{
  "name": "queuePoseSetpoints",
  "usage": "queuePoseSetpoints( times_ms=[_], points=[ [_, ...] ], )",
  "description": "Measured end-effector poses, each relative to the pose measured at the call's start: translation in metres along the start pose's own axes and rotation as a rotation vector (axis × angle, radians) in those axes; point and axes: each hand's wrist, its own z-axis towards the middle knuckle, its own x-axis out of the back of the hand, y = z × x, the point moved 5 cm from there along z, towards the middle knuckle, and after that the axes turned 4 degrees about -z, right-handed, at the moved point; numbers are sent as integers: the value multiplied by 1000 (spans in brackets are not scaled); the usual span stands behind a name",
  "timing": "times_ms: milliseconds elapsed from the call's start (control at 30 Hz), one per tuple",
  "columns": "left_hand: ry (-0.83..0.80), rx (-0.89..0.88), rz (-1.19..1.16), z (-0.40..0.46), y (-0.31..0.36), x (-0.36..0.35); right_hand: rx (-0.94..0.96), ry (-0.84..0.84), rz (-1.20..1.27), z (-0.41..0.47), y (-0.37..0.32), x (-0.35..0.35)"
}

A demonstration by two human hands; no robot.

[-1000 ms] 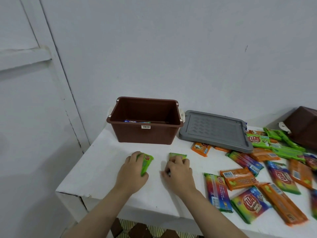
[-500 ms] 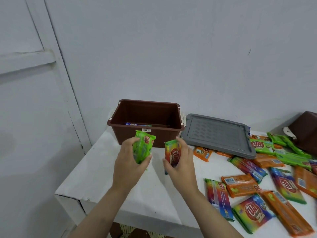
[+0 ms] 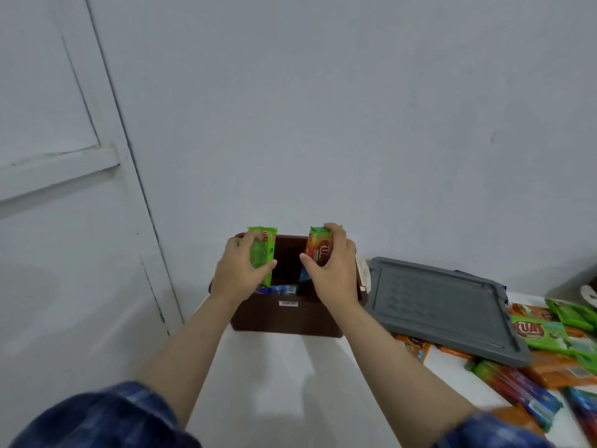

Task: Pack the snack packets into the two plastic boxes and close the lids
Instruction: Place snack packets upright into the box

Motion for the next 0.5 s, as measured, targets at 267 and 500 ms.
queuePoseSetpoints(
  times_ms=[267, 500],
  points=[
    [-387, 273, 450, -9, -26, -23, -115, -202, -113, -6, 30, -24],
    [36, -311, 374, -76, -2, 8, -294, -326, -16, -10, 48, -30]
  ],
)
